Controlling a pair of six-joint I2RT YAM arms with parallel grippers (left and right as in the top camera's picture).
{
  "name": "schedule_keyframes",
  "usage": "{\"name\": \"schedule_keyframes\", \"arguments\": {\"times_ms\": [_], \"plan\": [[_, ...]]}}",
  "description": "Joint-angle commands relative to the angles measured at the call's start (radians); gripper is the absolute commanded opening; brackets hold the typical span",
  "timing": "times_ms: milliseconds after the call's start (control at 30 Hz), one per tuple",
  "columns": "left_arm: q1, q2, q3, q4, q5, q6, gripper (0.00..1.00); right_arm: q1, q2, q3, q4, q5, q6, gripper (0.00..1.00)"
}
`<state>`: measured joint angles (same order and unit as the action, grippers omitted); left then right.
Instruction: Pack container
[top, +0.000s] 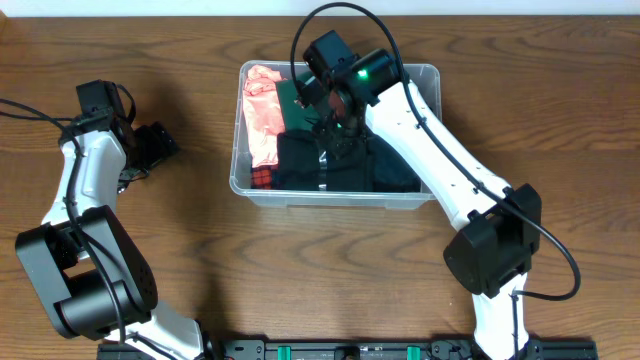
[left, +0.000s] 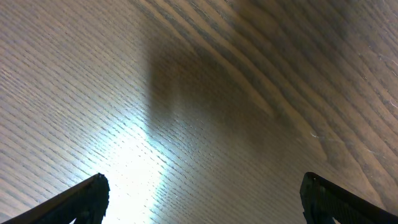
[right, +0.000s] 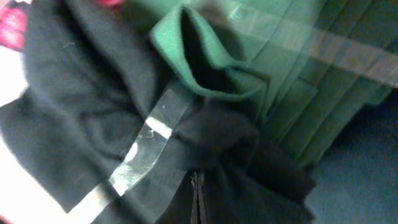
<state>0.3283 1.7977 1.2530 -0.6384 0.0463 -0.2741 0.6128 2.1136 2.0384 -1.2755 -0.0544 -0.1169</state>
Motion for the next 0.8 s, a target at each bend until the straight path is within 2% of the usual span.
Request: {"name": "schedule_keyframes", "arguments": {"times_ms": [0, 133, 233, 500, 767], "plan": [[0.002, 0.006, -0.006, -0.001, -0.003, -0.009, 0.98, -0.012, -0.012, -0.11, 0.072, 0.013, 0.006, 0.01], [0.002, 0.006, -0.006, -0.001, -0.003, -0.009, 0.98, -0.012, -0.012, -0.24, 0.192, -0.016, 0.016, 0.01], [0.002, 0.006, -0.006, -0.001, -0.003, -0.009, 0.98, -0.012, -0.012, -0.287, 0.217, -0.025, 0.016, 0.01], [0.002, 0.006, -0.006, -0.001, -0.003, -0.009, 0.98, -0.019, -0.014, -0.2, 0.179, -0.024, 0.015, 0.01], [0.002, 0.006, -0.006, -0.001, -0.003, -0.009, 0.98, -0.064, -0.015, 0.079, 0.013, 0.002, -0.009, 0.4]]}}
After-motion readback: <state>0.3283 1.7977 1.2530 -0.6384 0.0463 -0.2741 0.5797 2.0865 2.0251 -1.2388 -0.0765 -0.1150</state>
